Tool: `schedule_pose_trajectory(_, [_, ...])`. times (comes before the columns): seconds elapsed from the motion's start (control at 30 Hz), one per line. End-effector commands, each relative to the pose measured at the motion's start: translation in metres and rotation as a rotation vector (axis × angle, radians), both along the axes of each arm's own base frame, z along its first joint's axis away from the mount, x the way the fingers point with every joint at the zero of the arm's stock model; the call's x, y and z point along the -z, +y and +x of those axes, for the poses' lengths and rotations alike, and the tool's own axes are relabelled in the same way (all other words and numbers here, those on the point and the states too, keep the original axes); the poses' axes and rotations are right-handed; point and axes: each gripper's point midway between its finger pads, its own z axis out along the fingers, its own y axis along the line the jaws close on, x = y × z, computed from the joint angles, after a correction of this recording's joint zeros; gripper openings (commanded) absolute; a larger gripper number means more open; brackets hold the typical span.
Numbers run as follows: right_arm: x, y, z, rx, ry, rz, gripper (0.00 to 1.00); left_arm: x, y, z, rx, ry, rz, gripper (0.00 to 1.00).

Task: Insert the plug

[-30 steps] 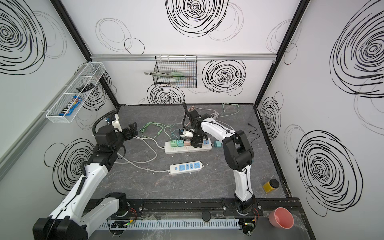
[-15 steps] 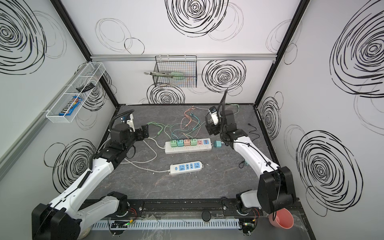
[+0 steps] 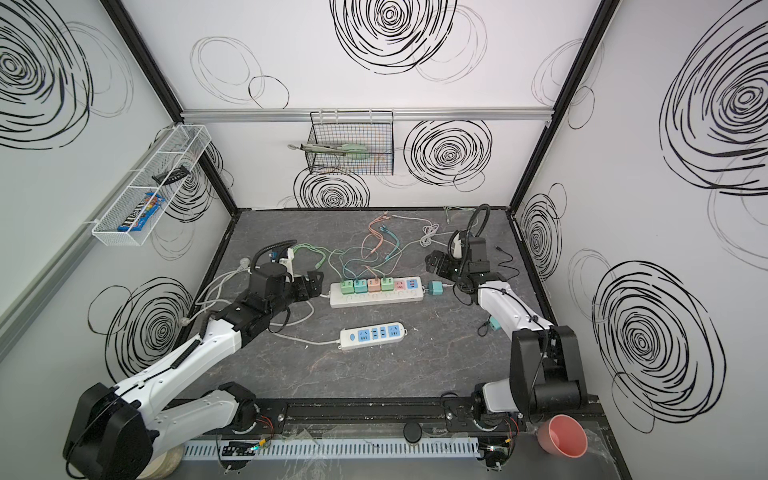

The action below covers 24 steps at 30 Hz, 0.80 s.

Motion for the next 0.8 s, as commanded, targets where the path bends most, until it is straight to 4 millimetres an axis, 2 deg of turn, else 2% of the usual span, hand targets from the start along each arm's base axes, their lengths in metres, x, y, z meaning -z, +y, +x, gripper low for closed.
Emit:
schedule_pose_trajectory(0.0, [0.029, 0.027, -0.030, -0.082, 0.205, 0.162, 0.95, 0.008, -0.028, -0.011, 0.085, 0.051, -0.147, 0.96])
schedule_pose_trajectory(0.1, [0.051, 0.033, -0.051, -0.116, 0.284, 0.176, 0.89, 0.022, -0.043, -0.024, 0.166, 0.093, -0.185, 0.96])
schedule_pose_trajectory(0.2, [0.065, 0.032, -0.069, -0.117, 0.333, 0.160, 0.85, 0.039, -0.052, -0.036, 0.204, 0.153, -0.183, 0.99])
schedule_pose_trajectory(0.27, [0.074, 0.030, -0.079, -0.112, 0.370, 0.146, 0.79, 0.049, -0.058, -0.044, 0.228, 0.181, -0.169, 0.93])
schedule_pose_trajectory(0.3, [0.078, 0.030, -0.084, -0.113, 0.385, 0.147, 0.73, 0.054, -0.060, -0.046, 0.238, 0.195, -0.163, 0.86])
schedule_pose_trajectory(0.37, [0.087, 0.033, -0.094, -0.124, 0.419, 0.165, 0.52, 0.058, -0.064, -0.046, 0.257, 0.208, -0.165, 0.73])
schedule_pose_trajectory(0.43, [0.097, 0.039, -0.101, -0.145, 0.450, 0.198, 0.32, 0.062, -0.067, -0.043, 0.265, 0.216, -0.161, 0.65])
schedule_pose_trajectory(0.5, [0.101, 0.046, -0.101, -0.168, 0.466, 0.212, 0.20, 0.069, -0.074, -0.043, 0.300, 0.240, -0.177, 0.49])
schedule_pose_trajectory(0.57, [0.103, 0.052, -0.097, -0.182, 0.466, 0.217, 0.15, 0.076, -0.081, -0.043, 0.326, 0.264, -0.191, 0.37])
schedule_pose_trajectory(0.67, [0.103, 0.058, -0.090, -0.191, 0.447, 0.224, 0.09, 0.087, -0.085, -0.039, 0.334, 0.296, -0.184, 0.25])
schedule_pose_trajectory(0.77, [0.103, 0.062, -0.081, -0.187, 0.426, 0.236, 0.03, 0.097, -0.079, -0.031, 0.288, 0.303, -0.163, 0.24])
